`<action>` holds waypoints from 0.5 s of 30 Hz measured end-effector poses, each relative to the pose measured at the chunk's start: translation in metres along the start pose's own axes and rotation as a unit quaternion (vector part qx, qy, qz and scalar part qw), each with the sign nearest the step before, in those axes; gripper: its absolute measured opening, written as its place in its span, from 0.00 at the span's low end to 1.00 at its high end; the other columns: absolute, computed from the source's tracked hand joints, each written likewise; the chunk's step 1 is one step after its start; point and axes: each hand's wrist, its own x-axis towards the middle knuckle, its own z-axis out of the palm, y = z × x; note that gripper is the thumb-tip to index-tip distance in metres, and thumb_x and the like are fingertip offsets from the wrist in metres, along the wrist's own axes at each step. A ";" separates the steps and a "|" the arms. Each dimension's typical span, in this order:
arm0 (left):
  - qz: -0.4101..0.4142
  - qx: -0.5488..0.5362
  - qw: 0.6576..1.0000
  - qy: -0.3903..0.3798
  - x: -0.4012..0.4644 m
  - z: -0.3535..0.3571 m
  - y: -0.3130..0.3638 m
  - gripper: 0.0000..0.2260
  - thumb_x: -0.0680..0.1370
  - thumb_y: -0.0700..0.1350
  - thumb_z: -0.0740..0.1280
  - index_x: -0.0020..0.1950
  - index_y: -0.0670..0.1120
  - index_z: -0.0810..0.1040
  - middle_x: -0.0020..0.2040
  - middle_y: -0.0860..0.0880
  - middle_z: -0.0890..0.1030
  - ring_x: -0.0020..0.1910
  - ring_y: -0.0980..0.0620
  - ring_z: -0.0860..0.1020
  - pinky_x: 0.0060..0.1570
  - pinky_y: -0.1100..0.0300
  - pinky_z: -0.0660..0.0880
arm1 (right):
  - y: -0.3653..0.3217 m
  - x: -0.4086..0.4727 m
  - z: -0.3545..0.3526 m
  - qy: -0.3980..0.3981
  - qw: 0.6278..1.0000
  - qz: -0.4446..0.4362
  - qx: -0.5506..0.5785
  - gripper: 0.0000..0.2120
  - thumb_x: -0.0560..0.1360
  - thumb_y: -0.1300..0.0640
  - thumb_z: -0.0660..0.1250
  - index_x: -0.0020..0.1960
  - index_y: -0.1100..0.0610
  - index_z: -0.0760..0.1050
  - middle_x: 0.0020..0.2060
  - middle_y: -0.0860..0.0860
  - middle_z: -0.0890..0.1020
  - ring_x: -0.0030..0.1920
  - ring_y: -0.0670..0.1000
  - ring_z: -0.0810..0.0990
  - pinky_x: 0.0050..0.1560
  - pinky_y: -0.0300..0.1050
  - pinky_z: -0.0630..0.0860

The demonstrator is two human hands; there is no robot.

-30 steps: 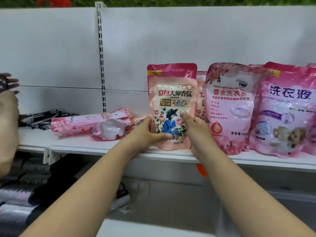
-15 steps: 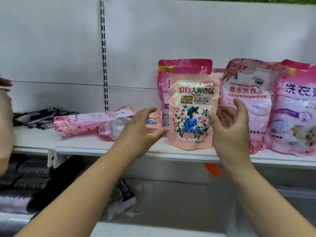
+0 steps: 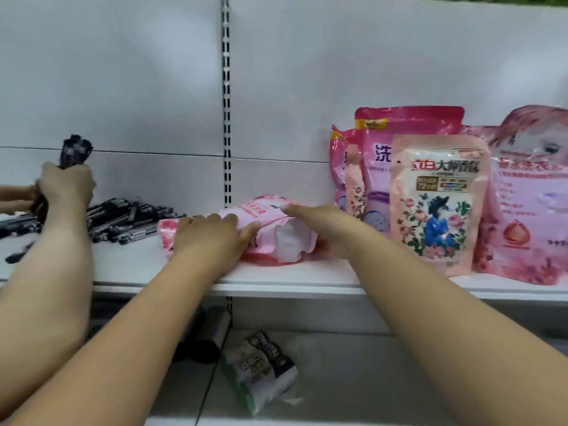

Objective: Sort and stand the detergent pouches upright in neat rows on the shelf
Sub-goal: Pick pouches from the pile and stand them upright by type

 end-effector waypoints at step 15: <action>0.012 0.086 0.996 0.023 0.007 0.001 0.004 0.27 0.79 0.61 0.44 0.57 0.45 0.74 0.54 0.43 0.76 0.54 0.43 0.75 0.43 0.55 0.63 | 0.014 0.010 0.006 -0.034 0.987 -0.002 0.155 0.09 0.72 0.58 0.70 0.45 0.62 0.73 0.41 0.58 0.80 0.40 0.57 0.79 0.48 0.54 0.77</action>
